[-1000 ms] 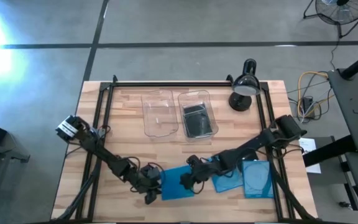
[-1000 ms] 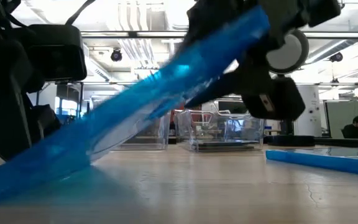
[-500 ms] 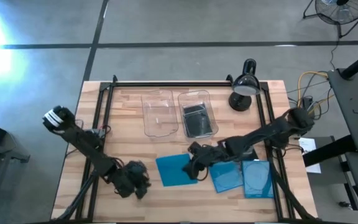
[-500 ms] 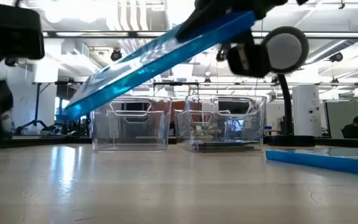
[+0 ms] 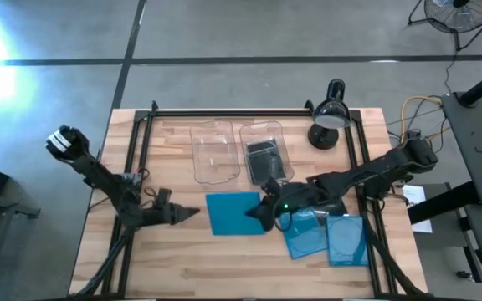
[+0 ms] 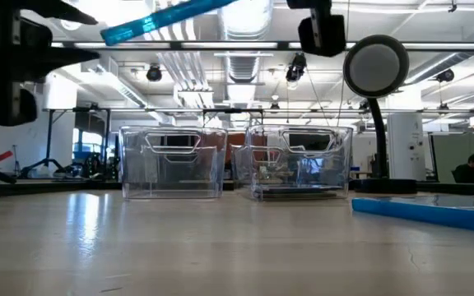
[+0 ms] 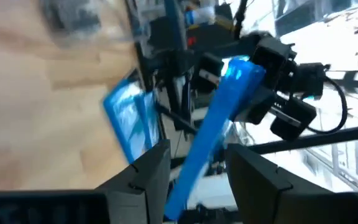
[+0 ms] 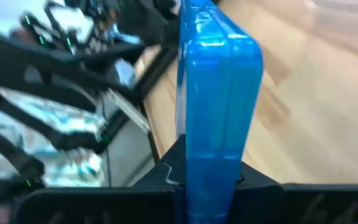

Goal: Pick & place jewel cases by type
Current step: Put the blue CD case into the left transparent bin

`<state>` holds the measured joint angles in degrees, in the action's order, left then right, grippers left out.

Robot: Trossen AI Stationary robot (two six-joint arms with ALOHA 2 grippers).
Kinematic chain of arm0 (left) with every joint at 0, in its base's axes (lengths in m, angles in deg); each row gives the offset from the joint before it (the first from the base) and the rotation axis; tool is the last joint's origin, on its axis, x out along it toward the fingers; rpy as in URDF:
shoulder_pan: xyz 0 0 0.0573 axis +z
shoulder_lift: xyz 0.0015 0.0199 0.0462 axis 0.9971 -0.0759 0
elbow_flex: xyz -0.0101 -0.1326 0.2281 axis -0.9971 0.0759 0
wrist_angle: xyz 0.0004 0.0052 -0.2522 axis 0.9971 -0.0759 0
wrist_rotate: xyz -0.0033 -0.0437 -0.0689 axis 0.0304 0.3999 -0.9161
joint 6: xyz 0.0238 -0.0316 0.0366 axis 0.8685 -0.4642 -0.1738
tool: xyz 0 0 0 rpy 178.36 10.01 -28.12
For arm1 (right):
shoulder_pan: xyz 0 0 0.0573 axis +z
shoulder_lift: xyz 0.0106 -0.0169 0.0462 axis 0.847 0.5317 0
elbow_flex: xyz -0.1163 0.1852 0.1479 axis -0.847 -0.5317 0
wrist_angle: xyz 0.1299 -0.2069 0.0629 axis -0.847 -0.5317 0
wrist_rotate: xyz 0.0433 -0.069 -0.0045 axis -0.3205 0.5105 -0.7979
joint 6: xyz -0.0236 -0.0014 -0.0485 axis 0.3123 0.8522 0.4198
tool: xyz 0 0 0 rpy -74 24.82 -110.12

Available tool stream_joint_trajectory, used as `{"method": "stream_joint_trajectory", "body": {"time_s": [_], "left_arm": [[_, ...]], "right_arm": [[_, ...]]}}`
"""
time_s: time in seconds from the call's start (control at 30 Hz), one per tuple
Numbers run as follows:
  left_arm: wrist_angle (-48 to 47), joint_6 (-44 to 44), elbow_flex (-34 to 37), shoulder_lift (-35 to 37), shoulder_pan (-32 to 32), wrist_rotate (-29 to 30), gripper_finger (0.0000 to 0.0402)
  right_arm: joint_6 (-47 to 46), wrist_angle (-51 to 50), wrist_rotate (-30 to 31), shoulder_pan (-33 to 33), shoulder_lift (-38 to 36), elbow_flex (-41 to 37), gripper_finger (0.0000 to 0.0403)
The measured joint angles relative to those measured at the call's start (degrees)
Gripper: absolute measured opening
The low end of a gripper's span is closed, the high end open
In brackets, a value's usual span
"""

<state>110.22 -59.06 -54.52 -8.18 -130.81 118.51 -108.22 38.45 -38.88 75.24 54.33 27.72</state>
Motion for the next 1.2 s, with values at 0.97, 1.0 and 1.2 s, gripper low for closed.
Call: {"method": "stream_joint_trajectory", "body": {"time_s": [0.97, 1.0, 1.2], "left_arm": [[3.0, 23.2, 0.4, 8.4, 6.7, -8.4, 0.0195], [2.9, 23.2, 0.4, 8.2, 6.7, -8.7, 0.0194], [-0.8, 23.0, -1.6, 6.5, 7.1, -8.7, 0.0194]], "right_arm": [[-5.7, 7.2, 2.0, -1.3, -0.1, 0.0, 0.0013], [-5.7, 7.2, 2.0, -1.4, -0.1, 0.0, 0.0013], [-6.0, 7.7, 2.1, -1.9, -0.1, 0.0, 0.0013]]}}
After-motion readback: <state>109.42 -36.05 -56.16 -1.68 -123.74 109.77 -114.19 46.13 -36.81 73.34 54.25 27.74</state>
